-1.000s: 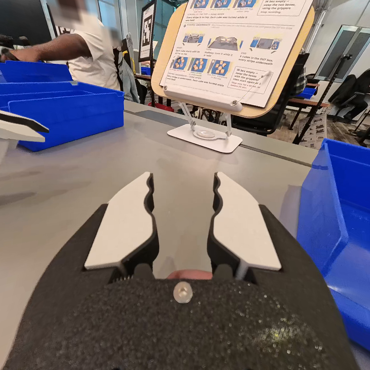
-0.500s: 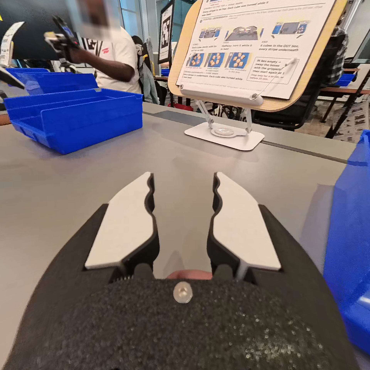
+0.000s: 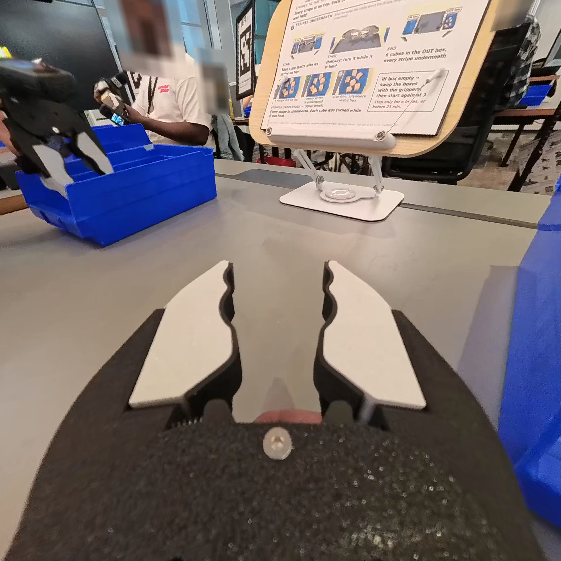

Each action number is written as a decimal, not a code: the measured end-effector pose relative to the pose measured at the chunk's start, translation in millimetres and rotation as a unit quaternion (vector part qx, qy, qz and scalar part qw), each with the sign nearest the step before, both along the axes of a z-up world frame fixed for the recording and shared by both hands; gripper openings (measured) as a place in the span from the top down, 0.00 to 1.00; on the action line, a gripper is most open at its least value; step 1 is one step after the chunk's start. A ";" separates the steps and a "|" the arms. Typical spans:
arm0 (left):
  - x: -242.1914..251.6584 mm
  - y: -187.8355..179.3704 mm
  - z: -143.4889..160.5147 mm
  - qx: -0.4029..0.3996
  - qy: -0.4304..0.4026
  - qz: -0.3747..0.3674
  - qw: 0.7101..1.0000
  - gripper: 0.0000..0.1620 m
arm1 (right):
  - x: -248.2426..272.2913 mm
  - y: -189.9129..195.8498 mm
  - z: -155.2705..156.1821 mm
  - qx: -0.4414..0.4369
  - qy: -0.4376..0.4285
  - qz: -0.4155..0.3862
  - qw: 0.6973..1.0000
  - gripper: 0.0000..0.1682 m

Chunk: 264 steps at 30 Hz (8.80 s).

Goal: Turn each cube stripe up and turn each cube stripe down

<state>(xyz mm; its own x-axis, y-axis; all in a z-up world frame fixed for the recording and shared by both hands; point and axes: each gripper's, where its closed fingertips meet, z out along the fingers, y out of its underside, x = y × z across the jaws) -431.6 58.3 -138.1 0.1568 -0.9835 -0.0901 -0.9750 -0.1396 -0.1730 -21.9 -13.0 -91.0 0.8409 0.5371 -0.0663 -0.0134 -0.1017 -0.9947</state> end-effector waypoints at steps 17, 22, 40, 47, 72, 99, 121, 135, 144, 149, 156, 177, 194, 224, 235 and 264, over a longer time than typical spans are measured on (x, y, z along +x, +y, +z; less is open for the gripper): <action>-23.6 1.5 9.6 0.040 0.000 0.072 0.997 0.73 | -2.3 1.1 -1.5 -0.012 0.009 0.013 1.000 0.68; -0.6 4.7 59.8 0.053 -0.164 0.193 0.966 0.73 | -6.7 0.0 -2.2 -0.014 0.006 0.027 1.000 0.67; 297.6 -15.8 123.6 -0.378 -0.605 0.290 0.639 0.73 | -86.4 44.0 69.5 -0.340 0.318 0.289 0.836 0.60; 322.5 -15.5 88.5 -0.398 -0.579 0.302 0.644 0.73 | -90.4 58.0 43.0 -0.395 0.362 0.297 0.790 0.61; 231.5 -64.6 24.9 0.086 -0.440 0.303 0.841 0.59 | -53.5 52.2 67.2 -0.346 0.322 0.287 0.833 0.74; 252.7 -88.3 -0.7 0.026 -0.395 0.277 0.876 0.61 | 266.4 103.7 -76.0 -0.469 -0.157 -0.299 0.816 0.74; 233.8 -78.8 17.4 0.054 -0.400 0.291 0.867 0.60 | -88.8 14.8 0.0 -0.051 -0.048 0.152 0.986 0.65; -6.8 -3.2 47.8 0.084 -0.166 0.524 0.831 0.59 | -80.0 15.5 0.0 -0.101 0.032 0.186 0.977 0.67; -41.8 41.8 -30.5 -0.006 -0.058 0.564 0.824 0.73 | -75.1 14.1 -0.1 -0.094 0.014 0.177 0.980 0.68; -40.8 39.9 -30.5 -0.002 -0.077 0.551 0.831 0.73 | -75.5 15.6 -3.0 -0.104 0.022 0.181 0.978 0.69; -30.3 35.2 25.0 0.011 -0.212 0.540 0.814 0.73 | -69.6 16.4 1.7 -0.097 0.019 0.173 0.980 0.70; 296.8 -32.0 107.6 -0.404 -0.640 0.314 0.574 0.74 | -71.3 10.0 35.9 -0.310 0.349 0.252 0.848 0.64; 313.4 -43.0 80.5 -0.366 -0.602 0.329 0.628 0.74 | -106.3 33.8 35.4 -0.374 0.419 0.267 0.783 0.67; 249.3 -98.1 32.5 -0.003 -0.482 0.245 0.841 0.59 | 75.3 56.5 126.7 -0.169 0.163 0.012 0.972 0.73; 251.0 -102.5 27.9 -0.051 -0.482 0.248 0.839 0.60 | 276.5 169.8 -7.8 -0.436 -0.117 -0.272 0.850 0.73; 243.1 -90.6 10.1 -0.014 -0.441 0.276 0.854 0.60 | 8.3 19.9 41.5 -0.036 0.039 -0.001 0.999 0.69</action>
<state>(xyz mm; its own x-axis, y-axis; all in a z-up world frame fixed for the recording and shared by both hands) -188.4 -32.3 -127.9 0.5914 -0.7380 0.3248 -0.2518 -0.5517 -0.7951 -13.5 6.9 -49.5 0.8330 0.5263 -0.1707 -0.0915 -0.1732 -0.9806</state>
